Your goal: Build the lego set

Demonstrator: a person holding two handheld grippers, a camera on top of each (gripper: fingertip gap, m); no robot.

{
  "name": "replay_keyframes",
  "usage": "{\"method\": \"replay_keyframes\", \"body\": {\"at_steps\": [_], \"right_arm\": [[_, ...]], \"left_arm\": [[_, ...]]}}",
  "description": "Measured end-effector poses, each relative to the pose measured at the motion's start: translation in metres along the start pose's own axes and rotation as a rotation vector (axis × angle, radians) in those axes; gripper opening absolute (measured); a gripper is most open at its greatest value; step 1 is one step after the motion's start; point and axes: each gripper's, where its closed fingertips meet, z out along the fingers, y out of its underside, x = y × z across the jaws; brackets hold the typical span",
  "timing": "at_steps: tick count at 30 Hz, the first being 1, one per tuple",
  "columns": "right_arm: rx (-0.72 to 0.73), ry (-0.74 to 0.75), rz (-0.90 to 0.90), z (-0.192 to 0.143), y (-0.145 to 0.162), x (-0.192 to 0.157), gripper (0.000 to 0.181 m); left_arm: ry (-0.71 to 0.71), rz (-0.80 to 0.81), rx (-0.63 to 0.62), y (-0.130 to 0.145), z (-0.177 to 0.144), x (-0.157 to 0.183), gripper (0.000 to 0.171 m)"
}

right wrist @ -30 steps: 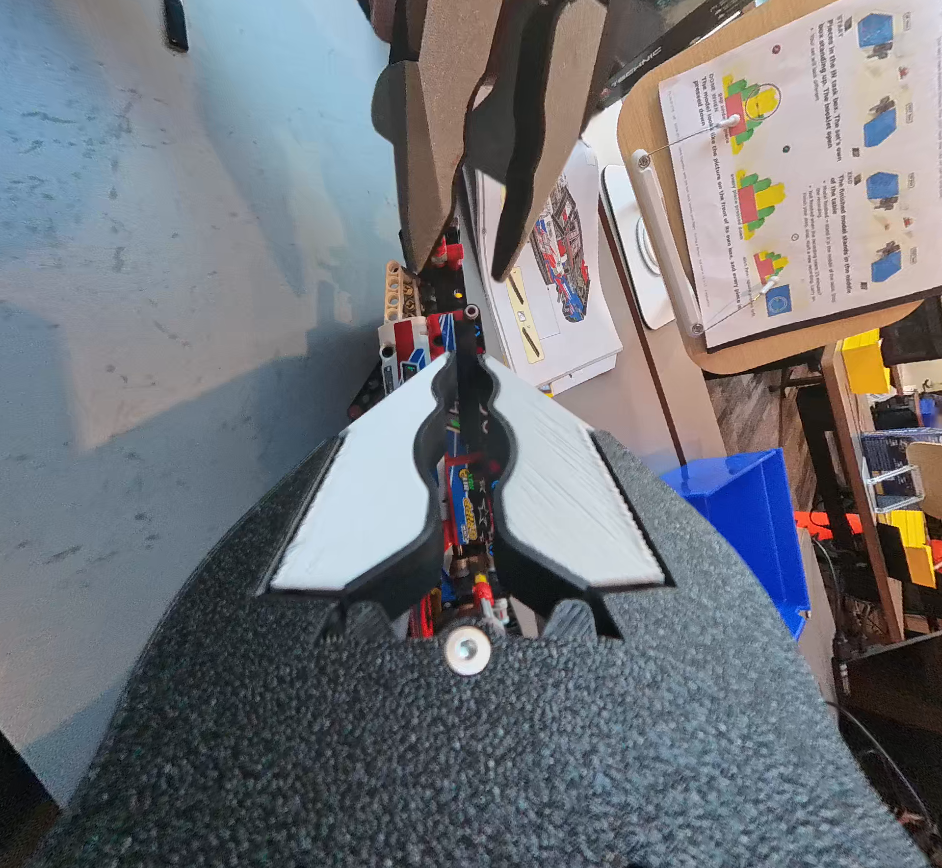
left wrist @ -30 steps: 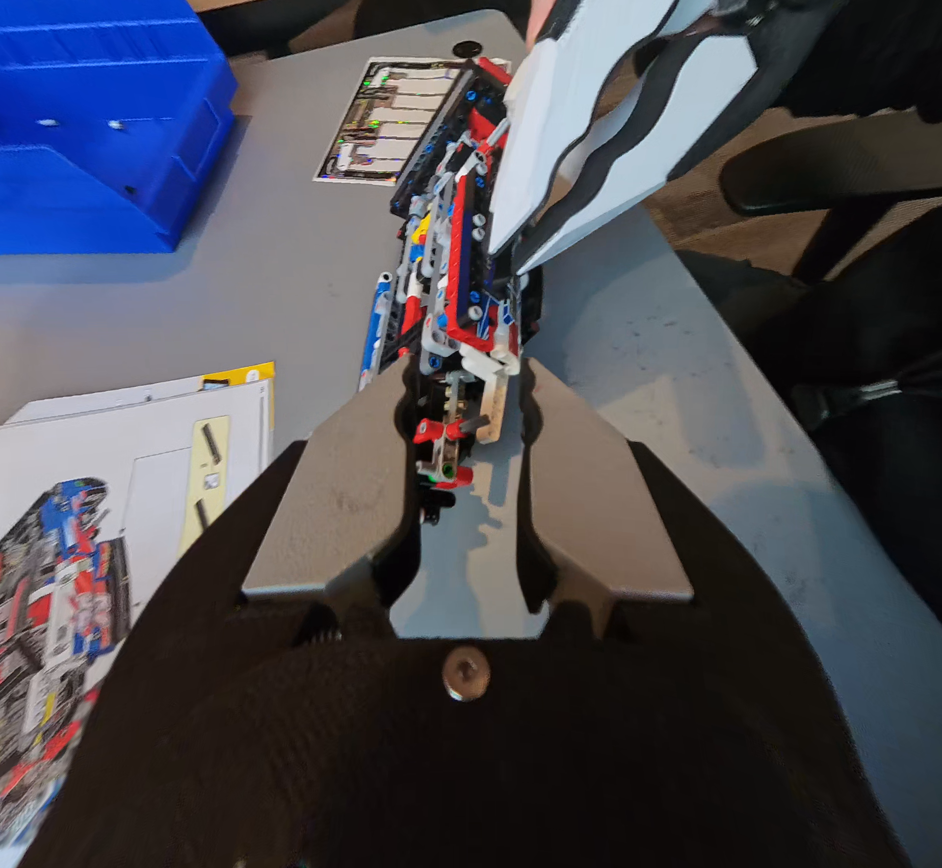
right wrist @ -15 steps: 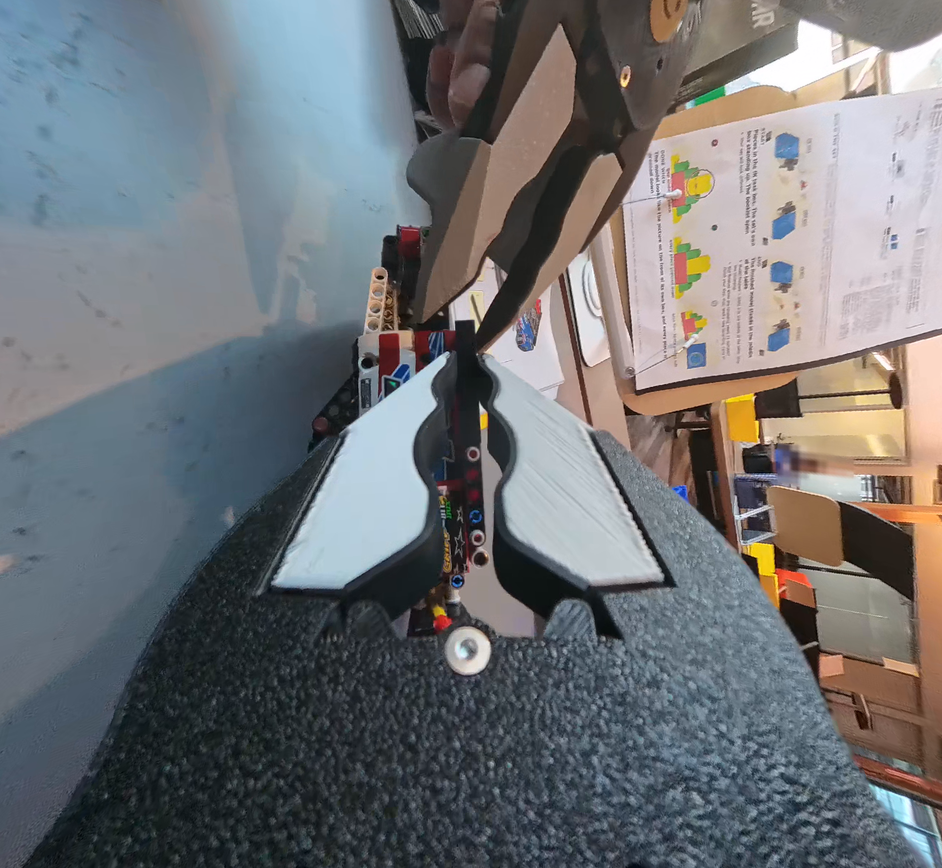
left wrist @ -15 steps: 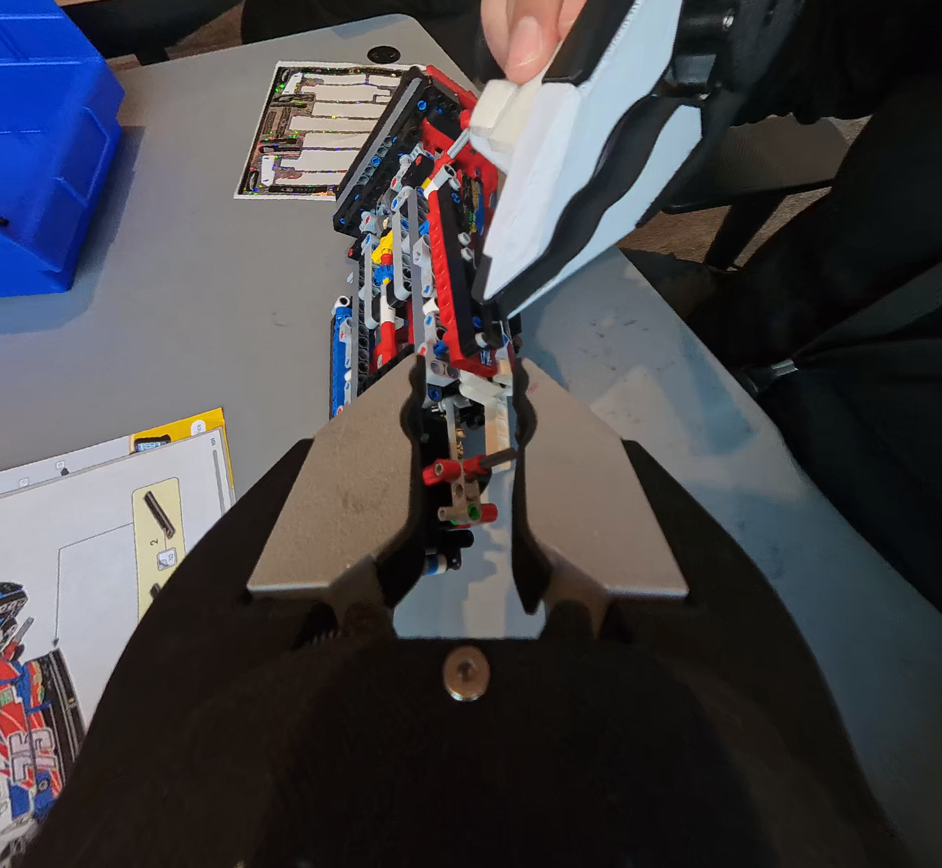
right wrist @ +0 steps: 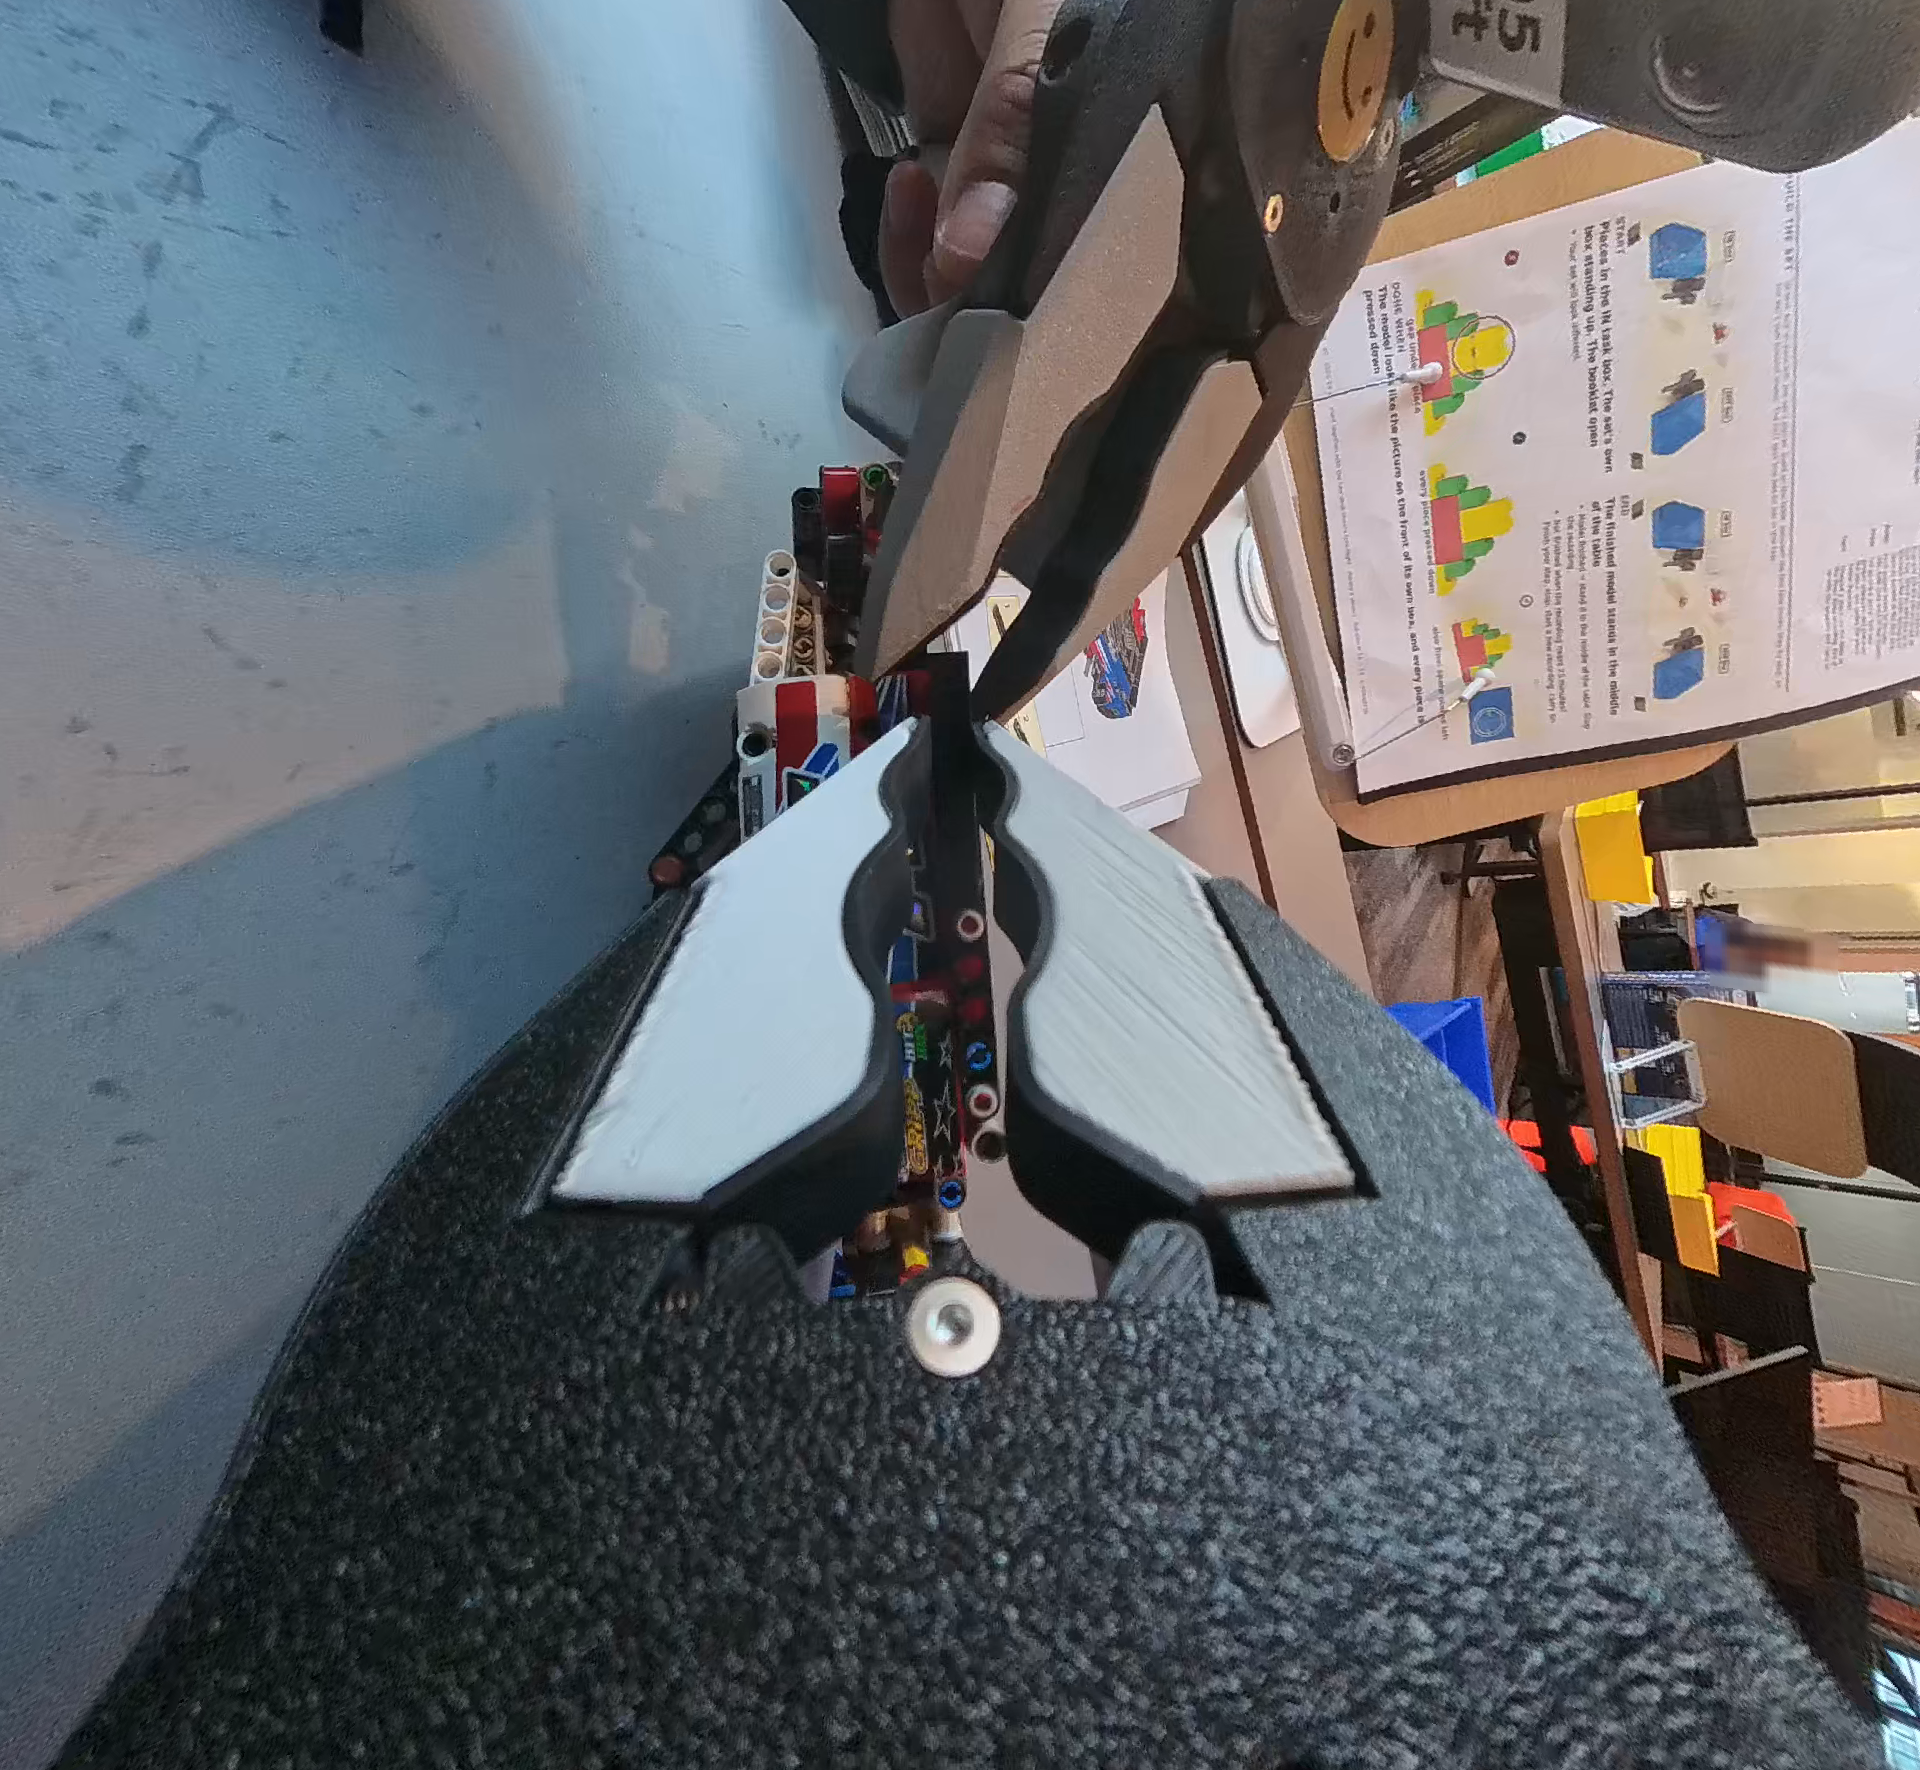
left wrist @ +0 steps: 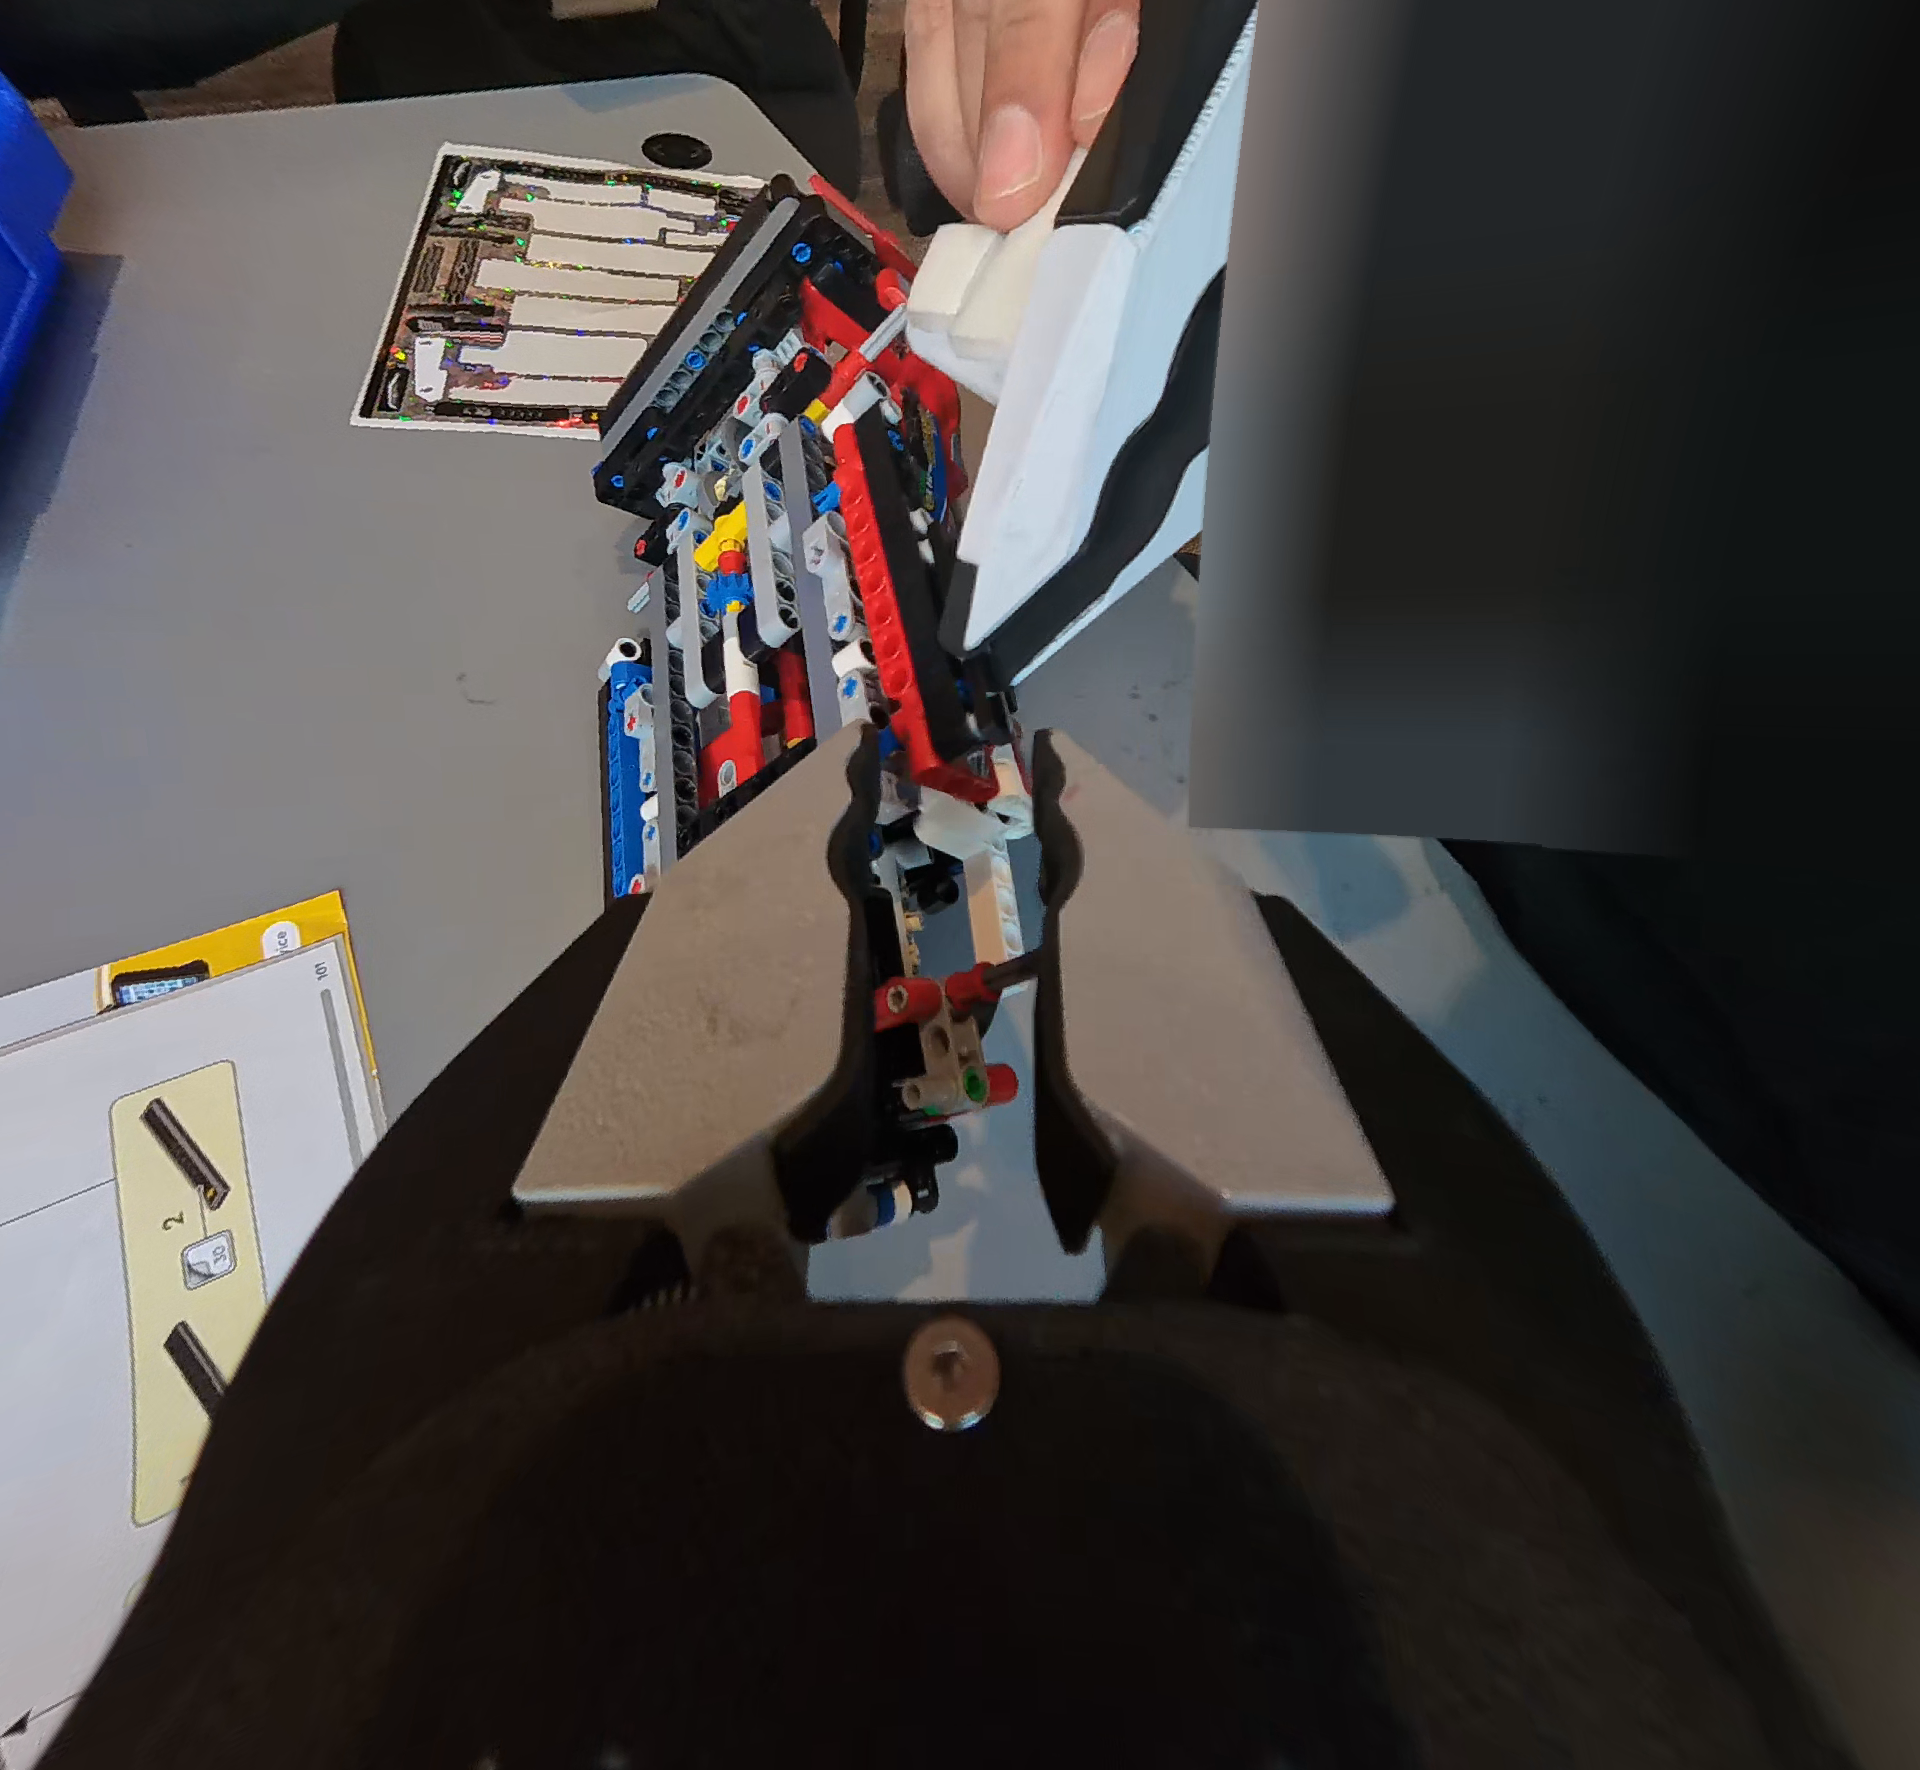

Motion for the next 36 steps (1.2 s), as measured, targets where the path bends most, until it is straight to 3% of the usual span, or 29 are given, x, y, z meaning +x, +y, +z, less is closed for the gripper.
{"method": "replay_keyframes", "body": {"at_steps": [10, 15, 27, 36], "right_arm": [[-0.016, -0.018, -0.014, 0.0004, 0.0005, 0.0004, 0.007], [-0.017, -0.02, -0.009, 0.001, 0.0005, 0.0006, 0.007], [-0.016, -0.052, 0.001, 0.001, 0.0014, 0.0005, 0.006], [-0.026, -0.103, 0.034, 0.0017, 0.0039, 0.0015, 0.006]], "left_arm": [[0.024, -0.184, 0.026, -0.0043, -0.0037, 0.002, 0.024], [-0.066, -0.204, -0.001, 0.0026, -0.0079, -0.0005, 0.026], [-0.092, -0.251, 0.038, -0.0009, -0.0014, -0.002, 0.017], [-0.07, -0.305, 0.087, -0.0033, -0.0001, -0.0034, 0.019]]}}
